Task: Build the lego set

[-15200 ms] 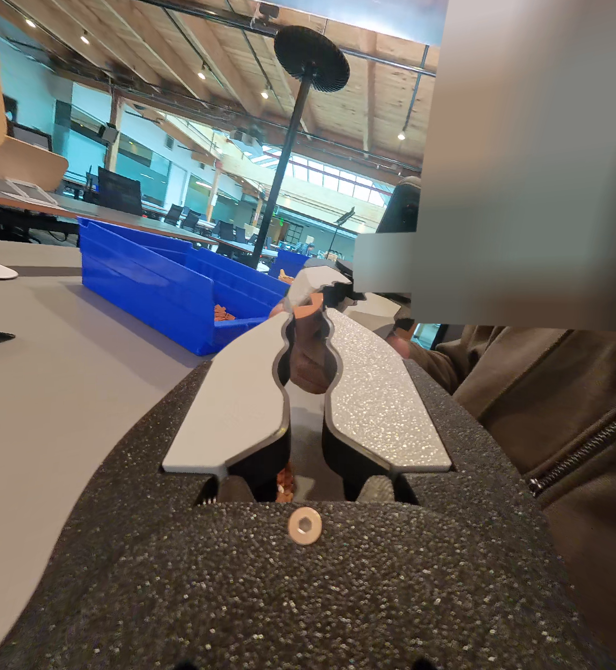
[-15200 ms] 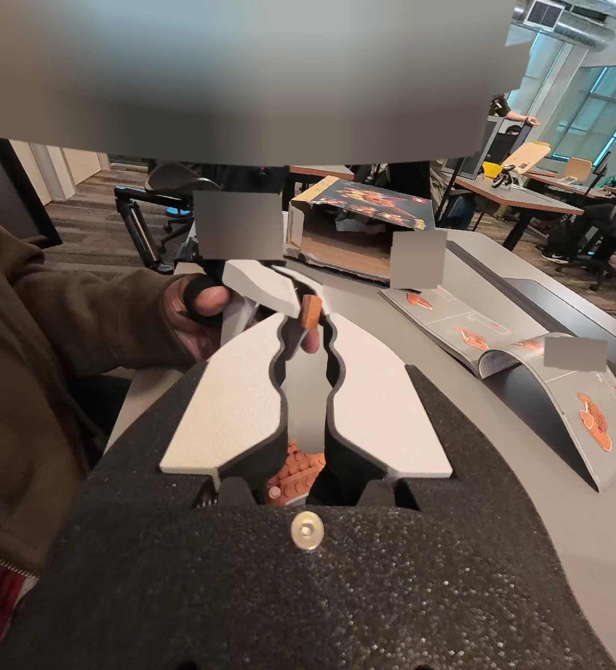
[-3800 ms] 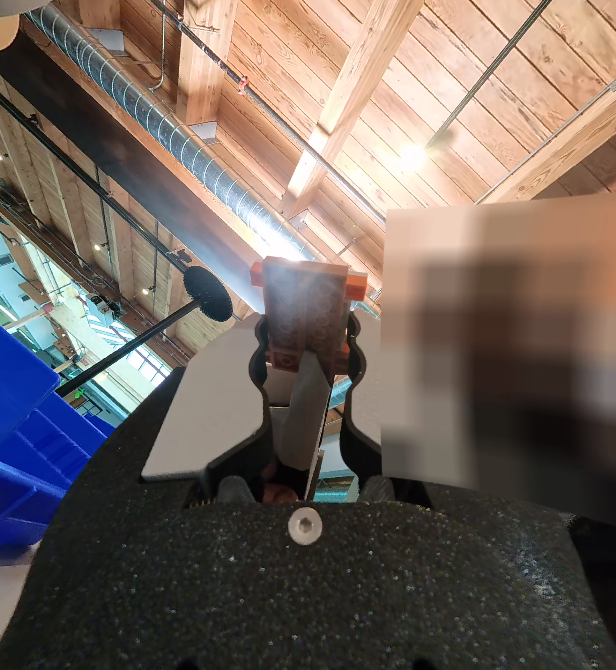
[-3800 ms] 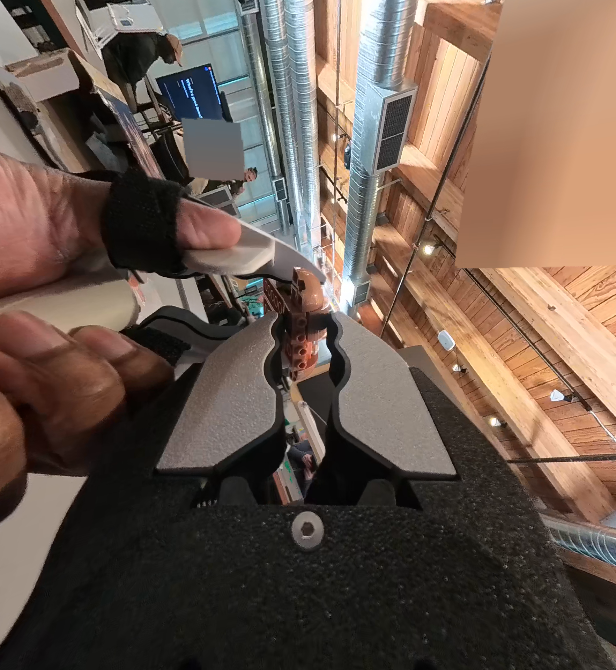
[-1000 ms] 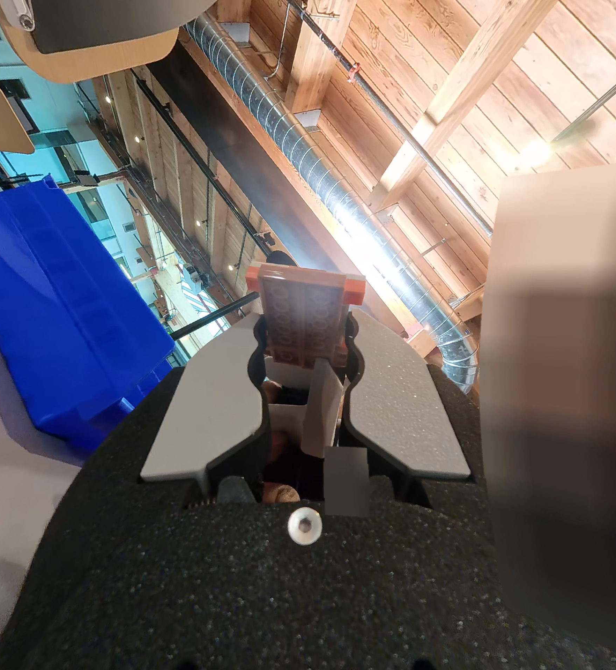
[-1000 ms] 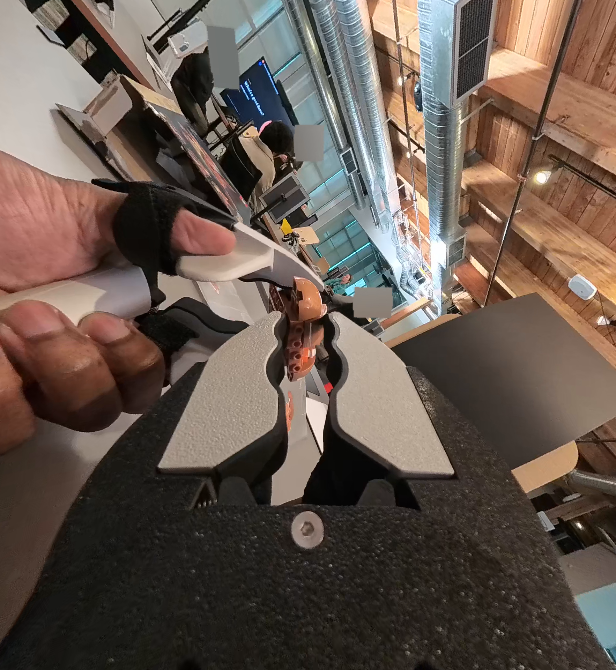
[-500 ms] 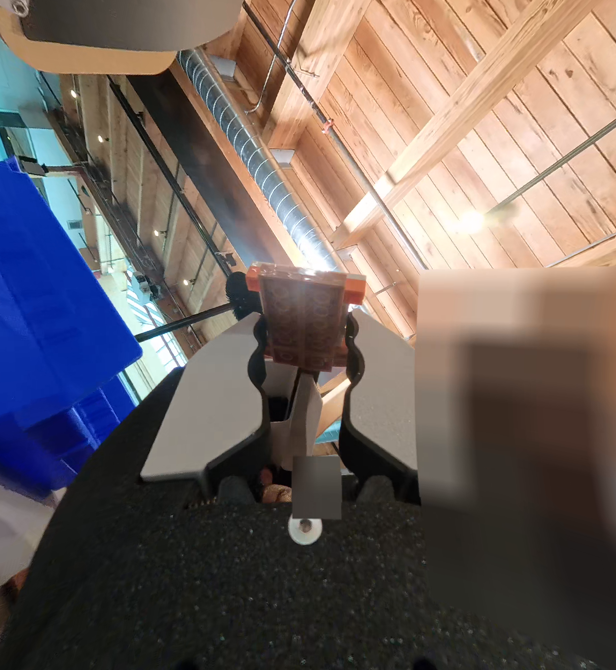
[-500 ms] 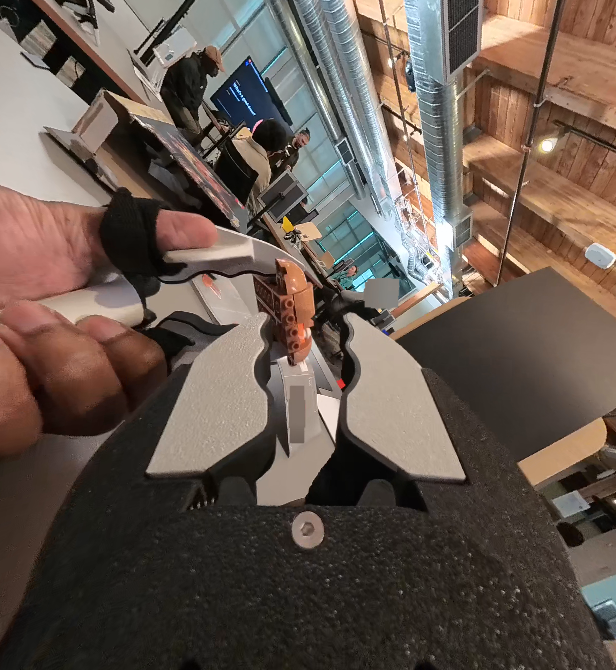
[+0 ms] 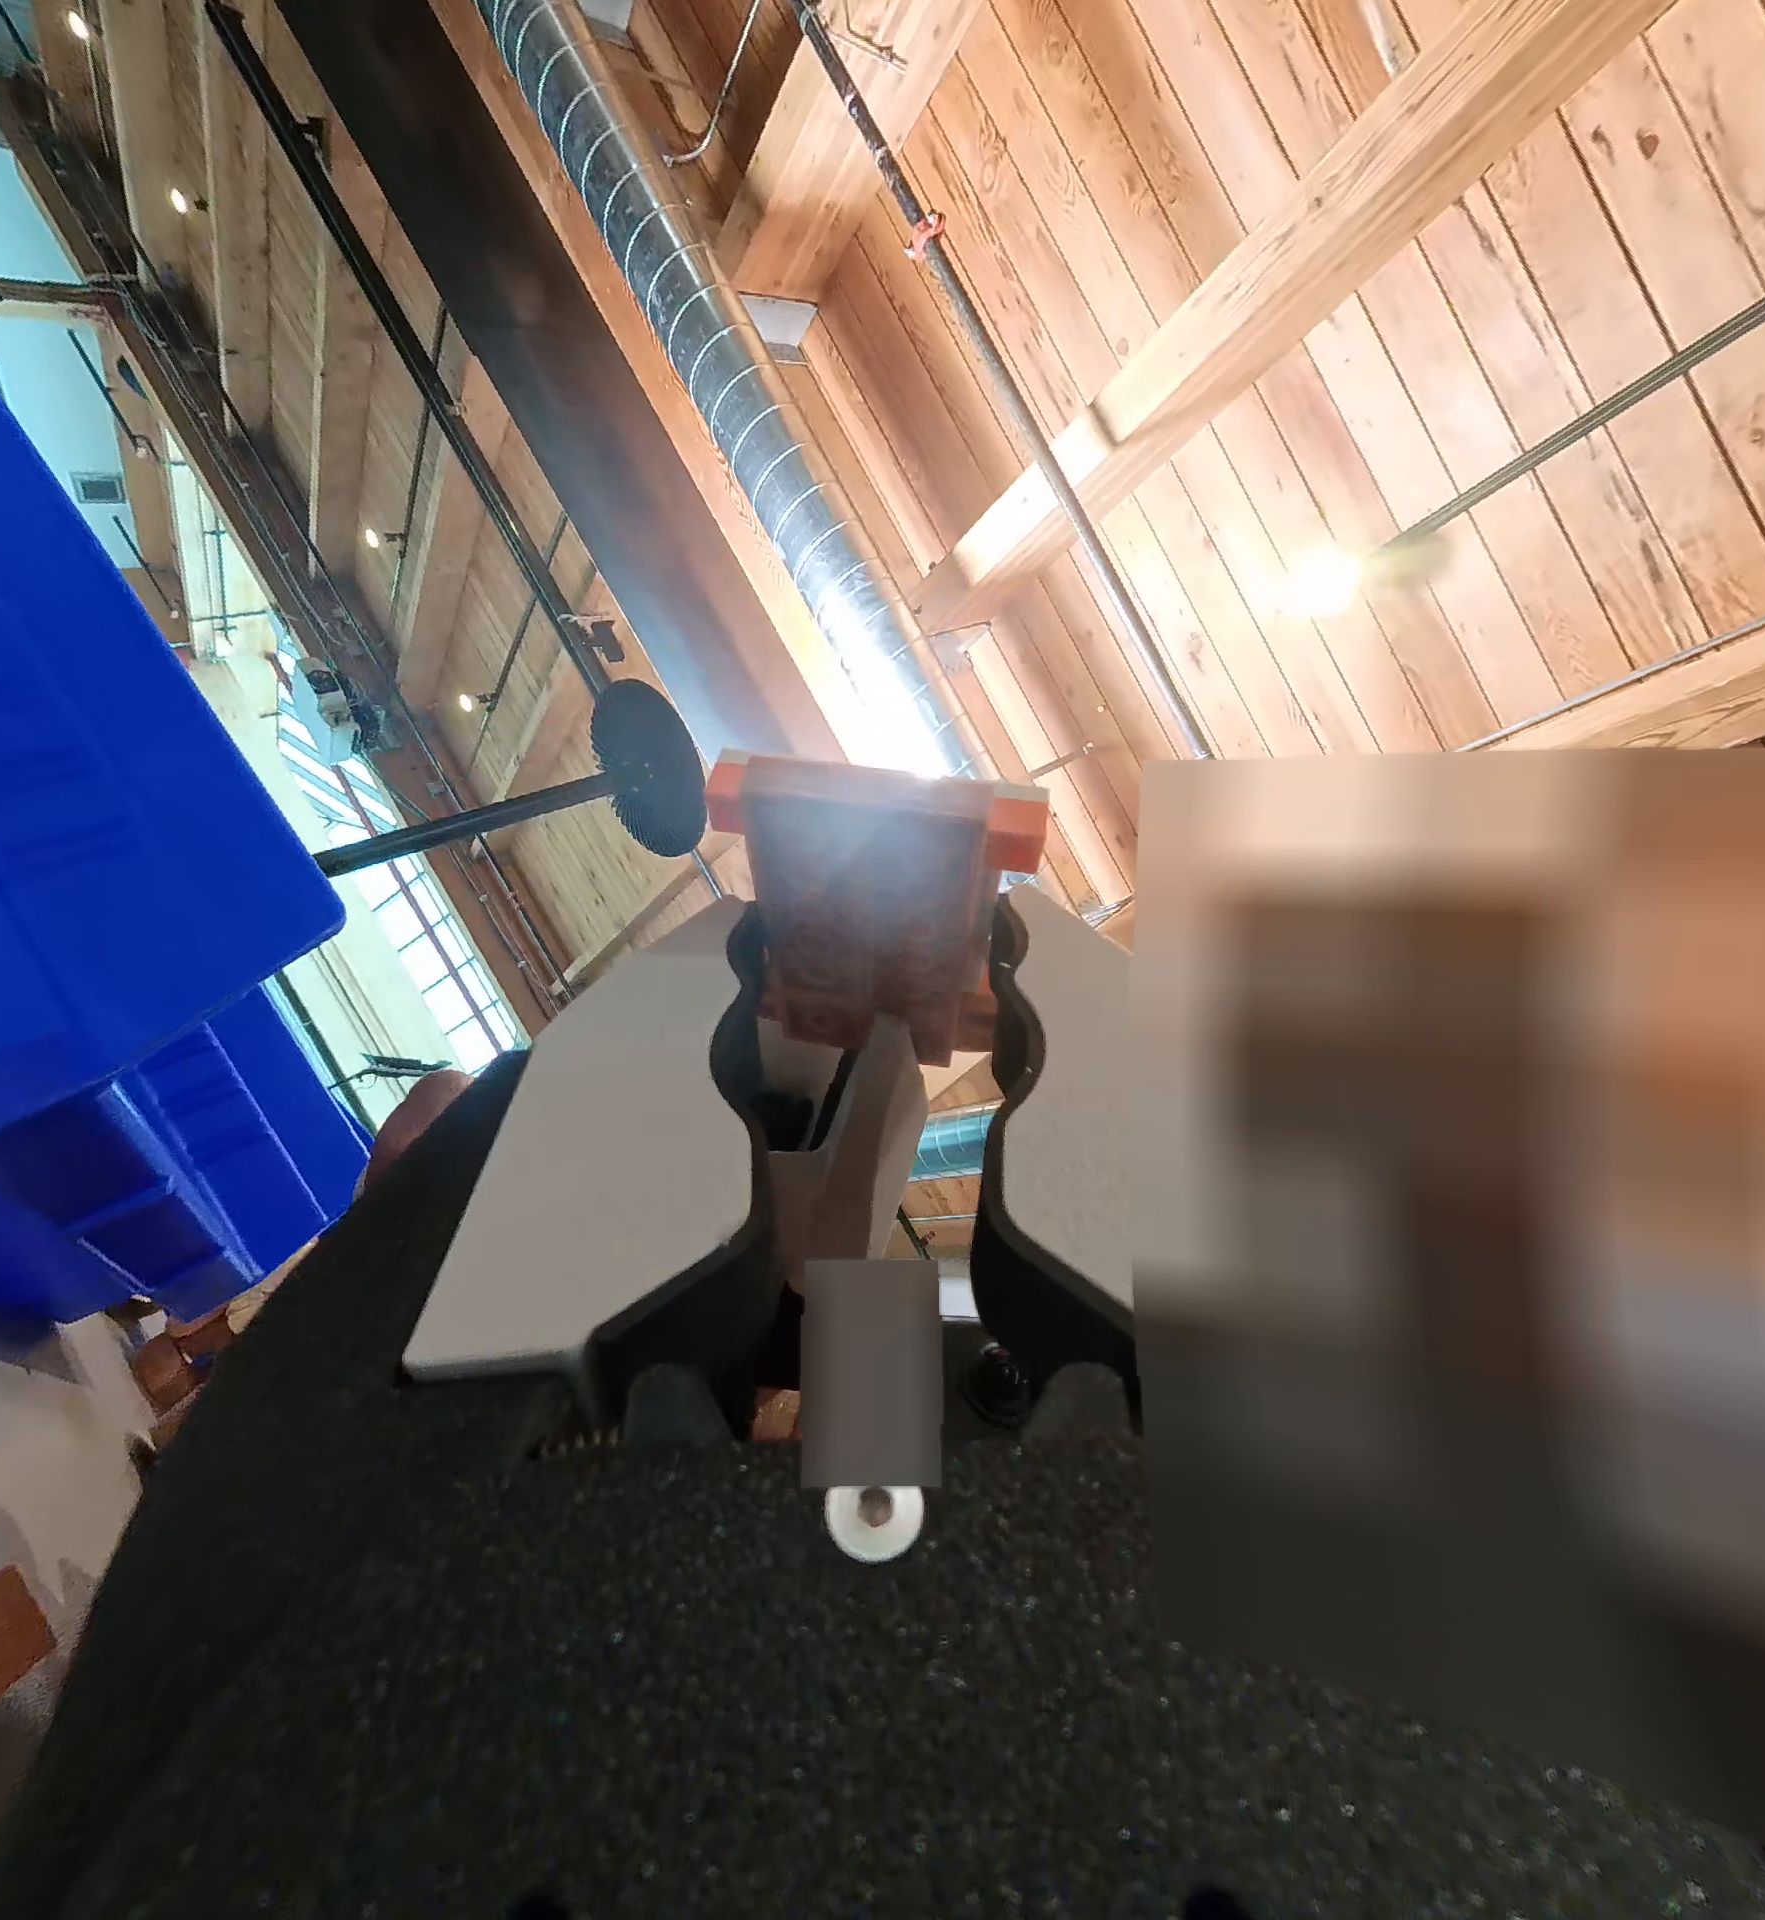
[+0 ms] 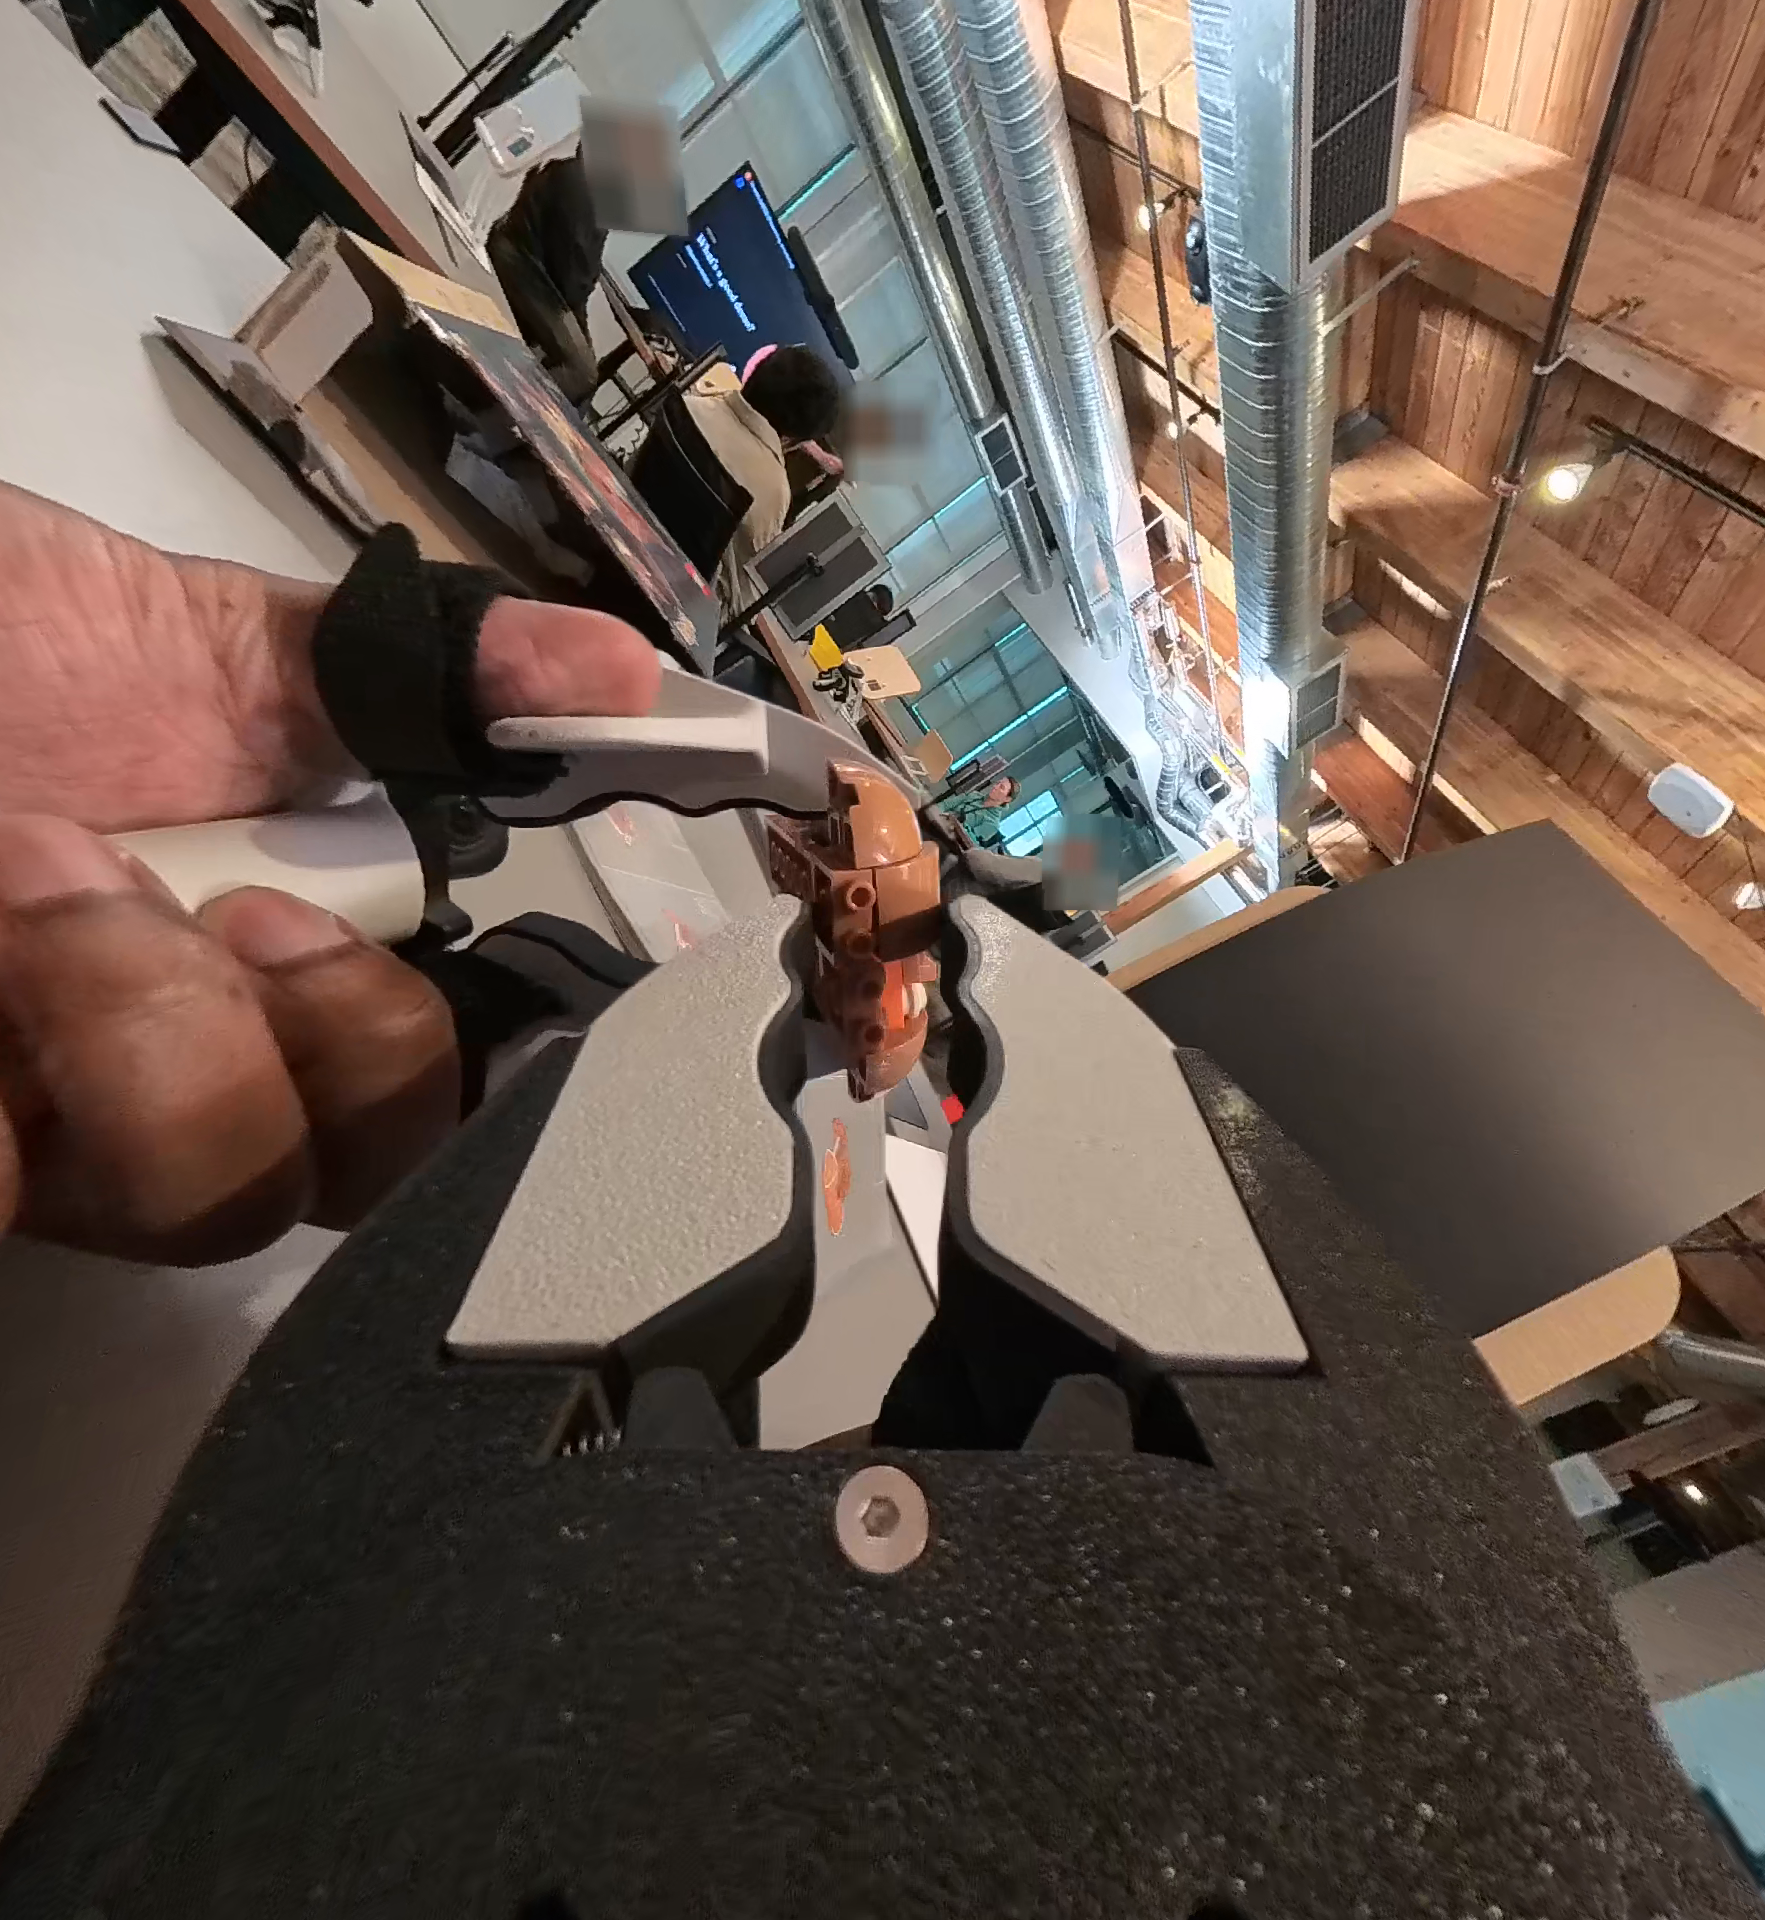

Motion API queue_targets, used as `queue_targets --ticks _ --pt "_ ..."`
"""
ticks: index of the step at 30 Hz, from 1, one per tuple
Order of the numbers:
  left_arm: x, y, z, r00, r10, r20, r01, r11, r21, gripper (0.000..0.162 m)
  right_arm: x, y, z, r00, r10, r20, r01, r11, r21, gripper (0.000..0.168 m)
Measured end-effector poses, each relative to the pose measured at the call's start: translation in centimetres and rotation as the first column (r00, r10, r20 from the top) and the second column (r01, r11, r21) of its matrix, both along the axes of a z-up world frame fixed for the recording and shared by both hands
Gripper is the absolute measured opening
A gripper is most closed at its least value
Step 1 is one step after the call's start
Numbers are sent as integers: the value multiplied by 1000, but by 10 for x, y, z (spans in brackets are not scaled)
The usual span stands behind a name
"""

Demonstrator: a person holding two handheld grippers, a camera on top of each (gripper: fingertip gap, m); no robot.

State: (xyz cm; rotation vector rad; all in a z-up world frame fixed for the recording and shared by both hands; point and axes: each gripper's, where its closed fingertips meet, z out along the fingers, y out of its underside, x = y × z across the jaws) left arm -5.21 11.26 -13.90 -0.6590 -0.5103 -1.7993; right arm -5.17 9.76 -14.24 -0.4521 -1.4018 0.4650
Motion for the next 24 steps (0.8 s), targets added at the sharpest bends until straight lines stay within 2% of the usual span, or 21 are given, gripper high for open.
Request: queue_targets --ticks 13,24 --pt "1 1 -3 1000 -1 -3 1 1000 -15 42 1 2 -3 999 -22 31 20 997 70 21" --pt "1 2 -5 1000 -2 -8 2 1000 -31 42 2 4 -5 997 -20 73 15 998 61 21"
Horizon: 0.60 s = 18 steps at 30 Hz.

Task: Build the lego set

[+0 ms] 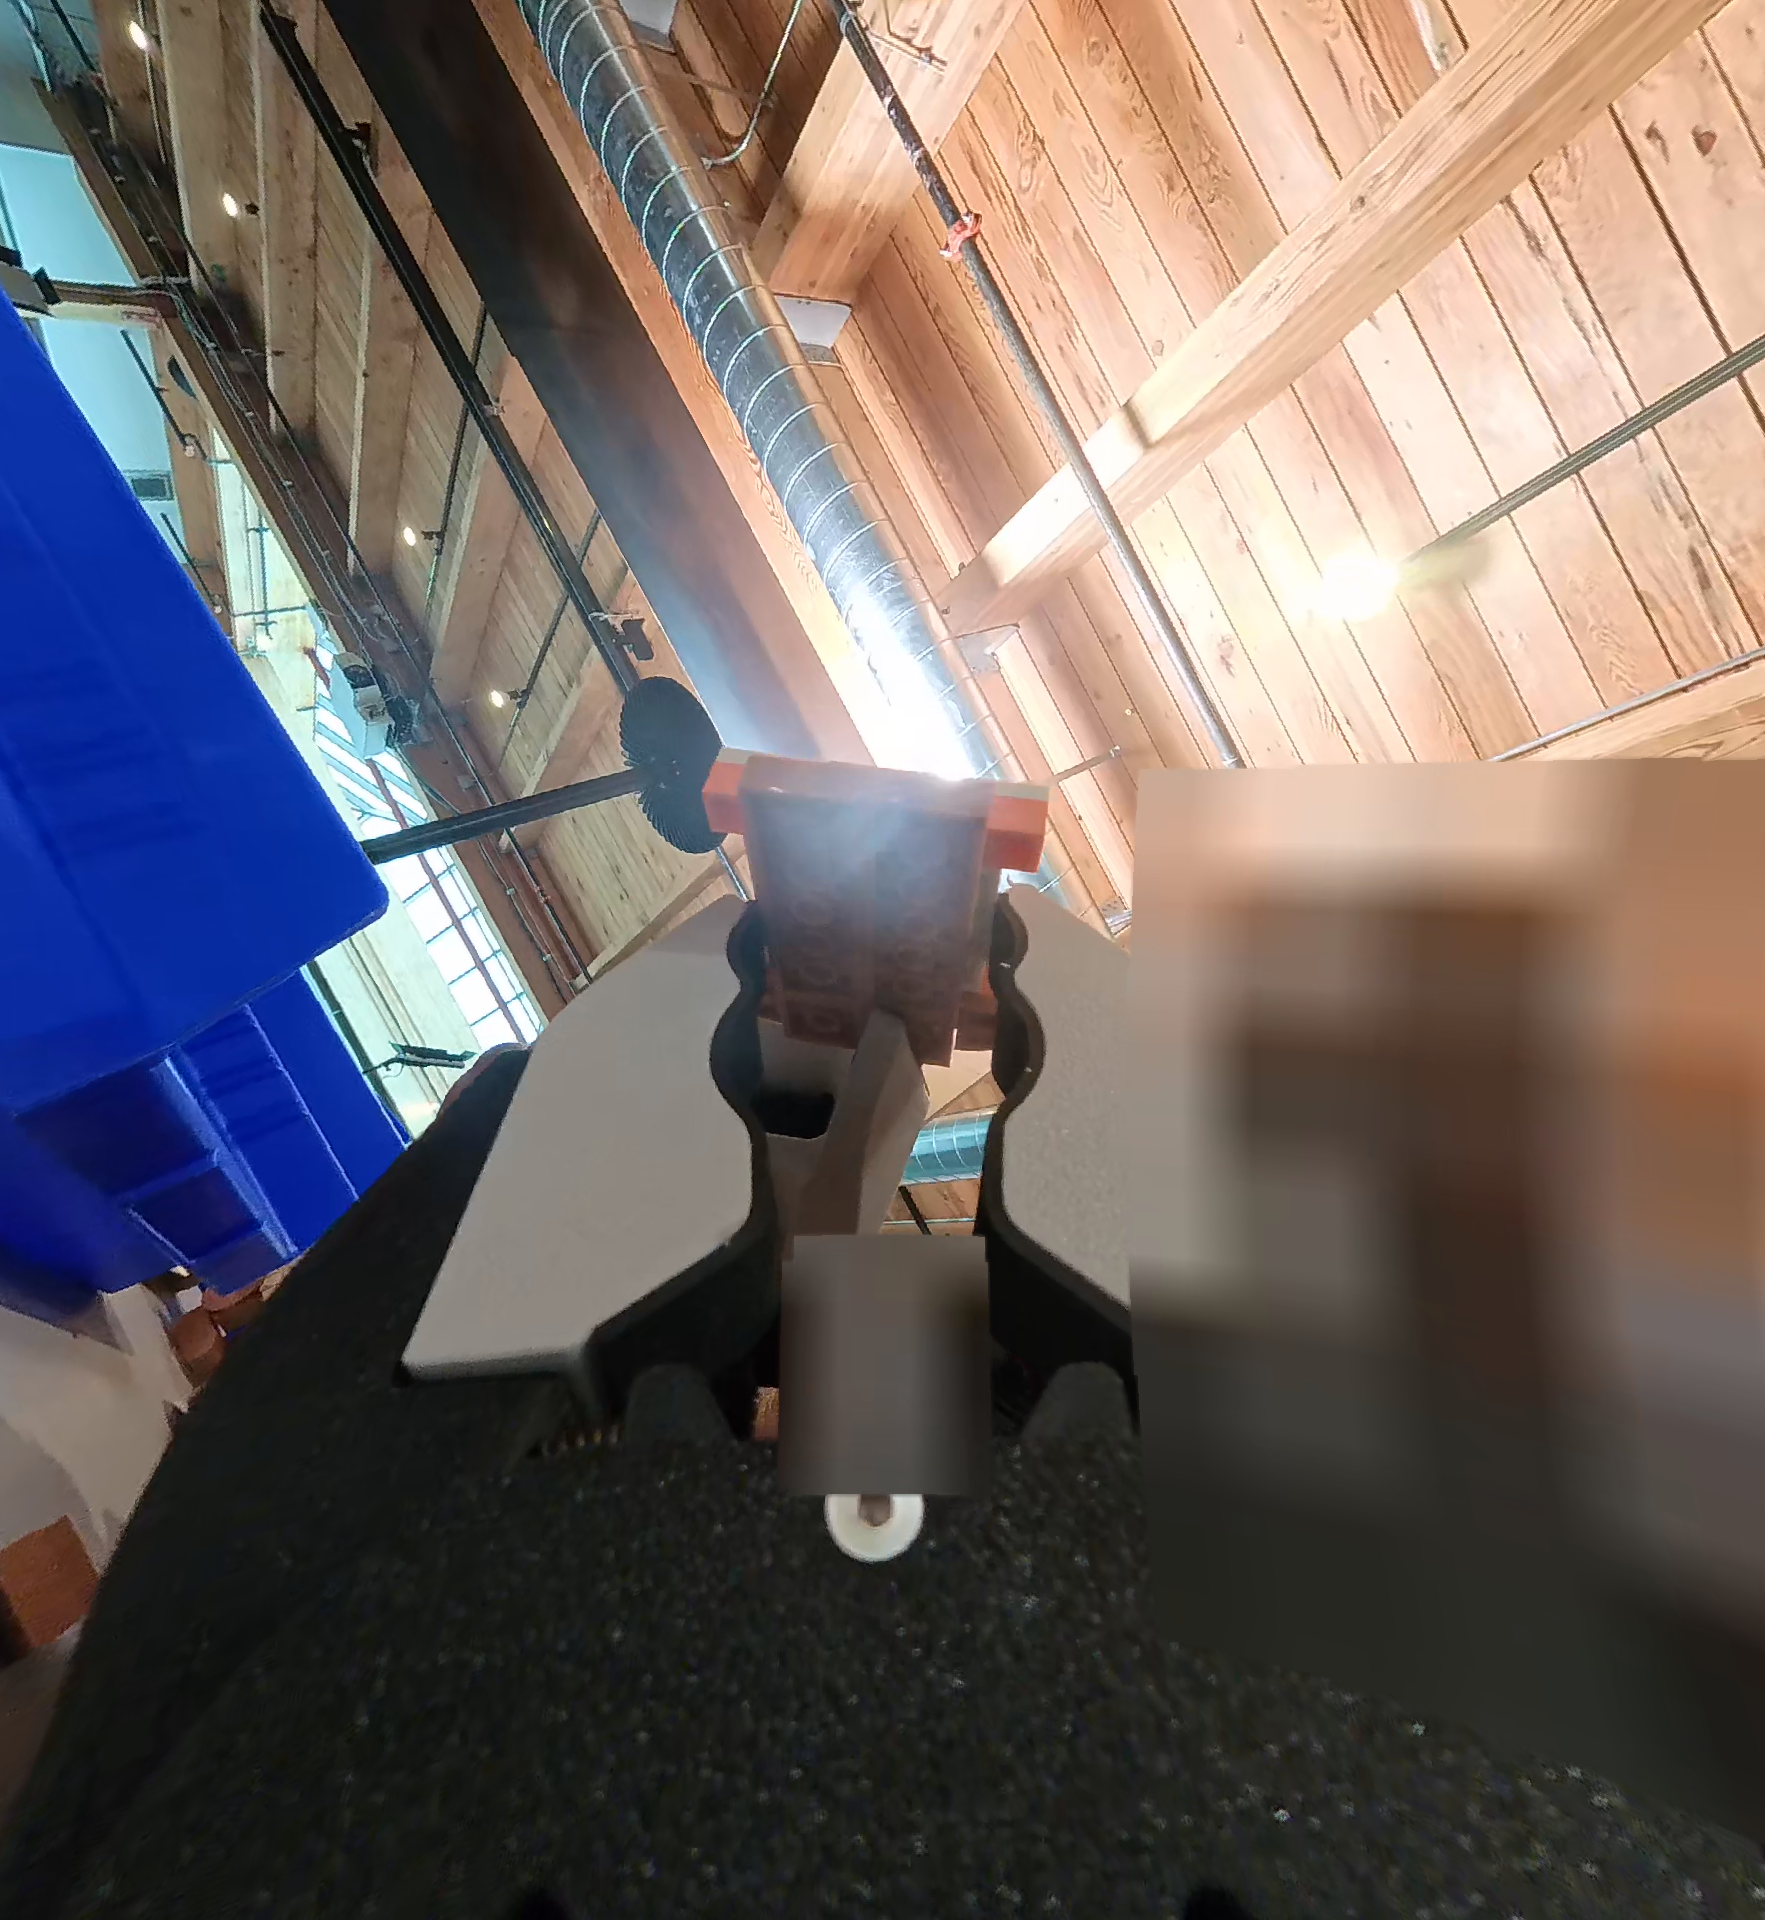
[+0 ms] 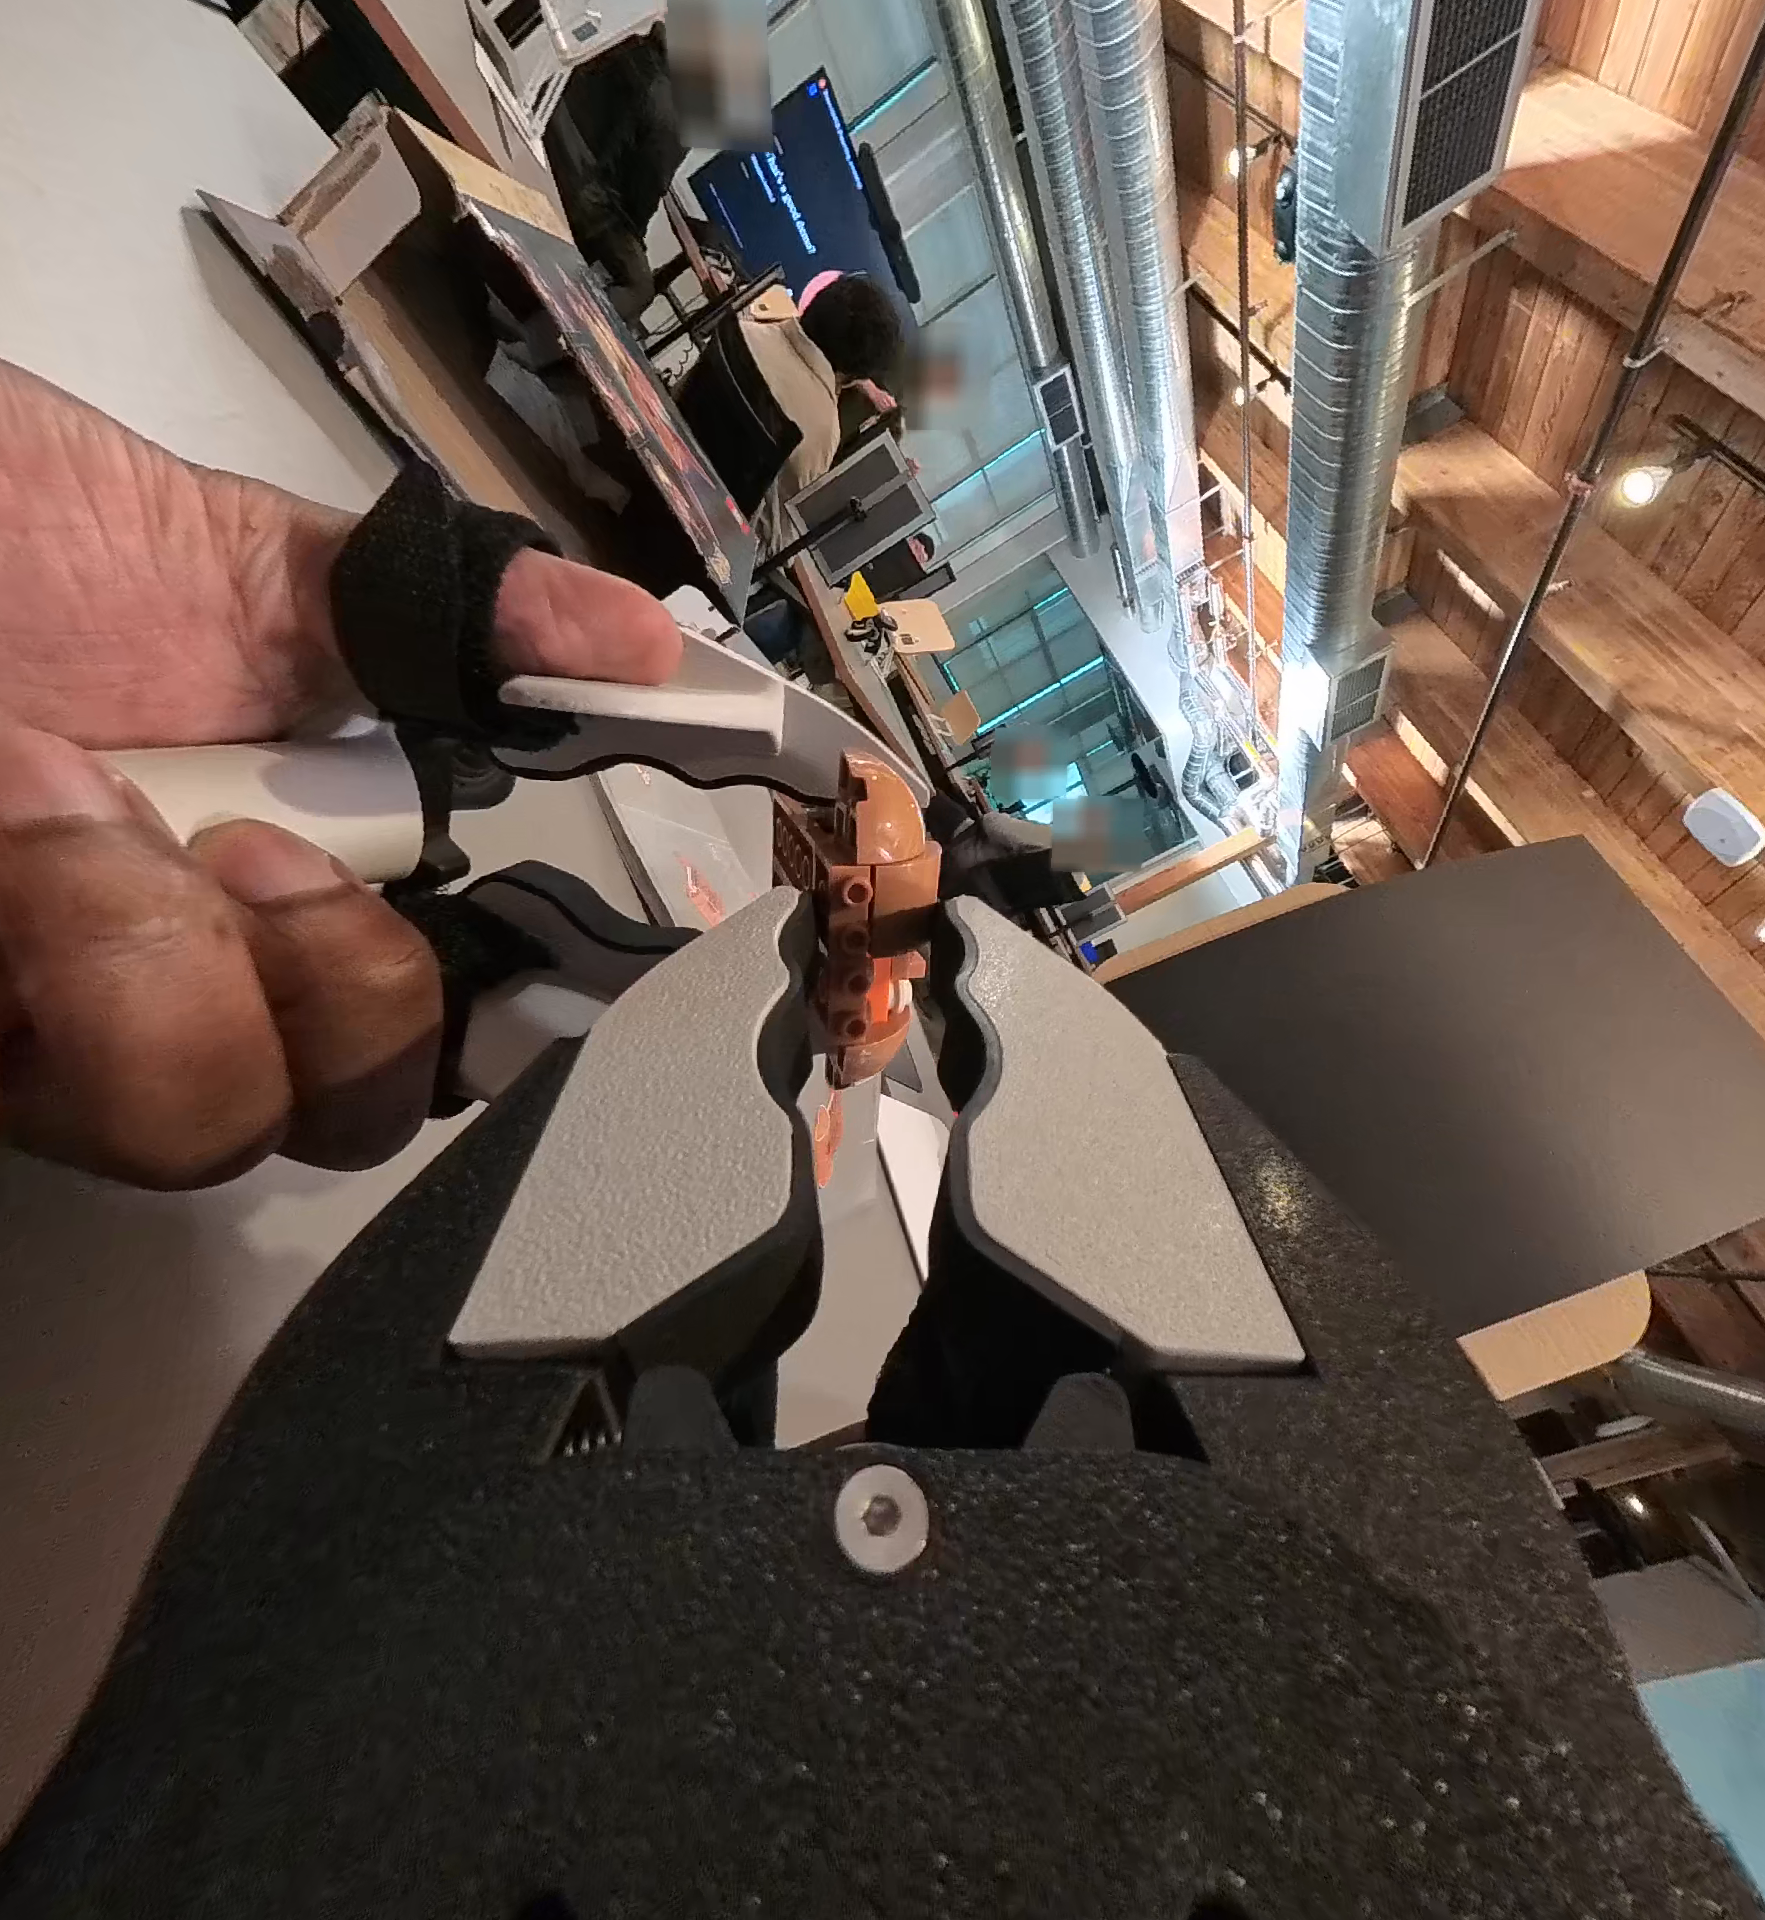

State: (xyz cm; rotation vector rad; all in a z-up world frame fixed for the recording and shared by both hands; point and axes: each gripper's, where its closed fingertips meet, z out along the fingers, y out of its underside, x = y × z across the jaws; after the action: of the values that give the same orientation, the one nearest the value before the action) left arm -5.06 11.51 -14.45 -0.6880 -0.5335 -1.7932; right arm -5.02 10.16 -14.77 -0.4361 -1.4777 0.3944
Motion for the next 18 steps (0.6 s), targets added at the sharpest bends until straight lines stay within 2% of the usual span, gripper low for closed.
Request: queue_targets --ticks 5,9,11,15,18 --pt "1 -1 4 998 26 -52 -26 1000 13 42 0 0 4 999 22 -32 -24 997 -69 21" --pt "3 0 5 984 60 -166 -62 998 -2 43 1 7 10 998 33 -51 -43 974 -223 21" --pt "2 1 4 971 85 -223 -90 996 -15 50 1 11 13 998 40 -56 -56 949 -310 21" --pt "0 1 1 918 126 -375 -152 988 -39 62 3 20 15 995 88 -55 -104 847 -521 22" --pt "-5 1 -7 817 165 -552 -236 970 -58 67 3 27 13 991 127 -51 -129 743 -656 21"
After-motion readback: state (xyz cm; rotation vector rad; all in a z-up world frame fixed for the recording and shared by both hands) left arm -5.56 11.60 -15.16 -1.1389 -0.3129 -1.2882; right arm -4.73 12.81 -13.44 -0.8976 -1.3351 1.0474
